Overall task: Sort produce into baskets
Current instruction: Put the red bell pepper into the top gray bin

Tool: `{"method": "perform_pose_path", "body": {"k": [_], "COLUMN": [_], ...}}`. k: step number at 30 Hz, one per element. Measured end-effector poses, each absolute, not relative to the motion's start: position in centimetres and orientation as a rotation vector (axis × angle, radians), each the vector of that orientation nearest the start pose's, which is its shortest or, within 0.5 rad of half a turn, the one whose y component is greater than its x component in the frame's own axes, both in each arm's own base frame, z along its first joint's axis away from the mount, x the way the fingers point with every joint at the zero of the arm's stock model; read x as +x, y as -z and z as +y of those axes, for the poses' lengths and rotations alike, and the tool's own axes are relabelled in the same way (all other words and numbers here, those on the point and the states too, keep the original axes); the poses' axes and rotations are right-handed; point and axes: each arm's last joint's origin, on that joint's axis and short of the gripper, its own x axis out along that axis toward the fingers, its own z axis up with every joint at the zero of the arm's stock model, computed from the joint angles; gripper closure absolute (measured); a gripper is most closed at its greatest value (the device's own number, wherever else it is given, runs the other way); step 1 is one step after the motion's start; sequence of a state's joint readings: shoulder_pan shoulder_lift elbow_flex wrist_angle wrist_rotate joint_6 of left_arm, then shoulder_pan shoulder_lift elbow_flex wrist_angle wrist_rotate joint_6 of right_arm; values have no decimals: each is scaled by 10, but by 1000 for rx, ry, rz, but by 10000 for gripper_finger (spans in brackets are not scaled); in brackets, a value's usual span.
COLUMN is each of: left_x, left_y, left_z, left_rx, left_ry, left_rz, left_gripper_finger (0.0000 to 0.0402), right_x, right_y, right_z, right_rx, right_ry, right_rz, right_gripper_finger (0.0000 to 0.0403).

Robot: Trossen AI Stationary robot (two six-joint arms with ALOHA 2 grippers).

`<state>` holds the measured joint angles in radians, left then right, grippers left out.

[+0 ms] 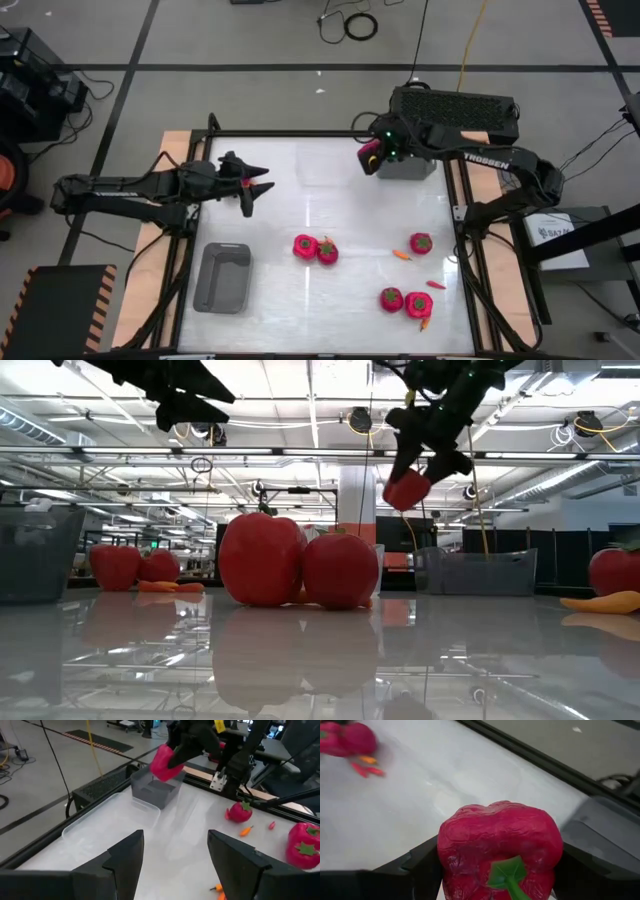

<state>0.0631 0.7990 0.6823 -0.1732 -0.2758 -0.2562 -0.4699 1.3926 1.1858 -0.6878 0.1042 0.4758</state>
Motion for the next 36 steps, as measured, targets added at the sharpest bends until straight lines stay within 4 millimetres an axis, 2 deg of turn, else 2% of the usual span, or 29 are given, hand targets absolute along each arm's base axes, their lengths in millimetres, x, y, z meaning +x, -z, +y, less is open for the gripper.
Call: {"method": "perform_pose_path", "body": {"k": [8,13,17,24,36], "left_x": [186,195,204,218,223], "left_y": [-288,-279,-270,-253,-247], "left_z": [20,21,22,22,22], "left_rx": [-213,-245,-273,-373,-393], "left_ry": [-399,-412,-425,-442,-445], "left_rz": [292,340,380,447,475], "left_gripper_finger": [175,175,167,125,123], "right_x": [235,219,207,186,176], "right_y": [-293,-290,-287,-262,-224], "right_z": [-154,-168,-178,-203,-233], "right_rx": [647,654,695,790,847], "right_ry": [853,1044,1109,1225,1196], "right_rz": [783,804,828,1018,1214], "right_gripper_finger": [114,114,114,114,98]}}
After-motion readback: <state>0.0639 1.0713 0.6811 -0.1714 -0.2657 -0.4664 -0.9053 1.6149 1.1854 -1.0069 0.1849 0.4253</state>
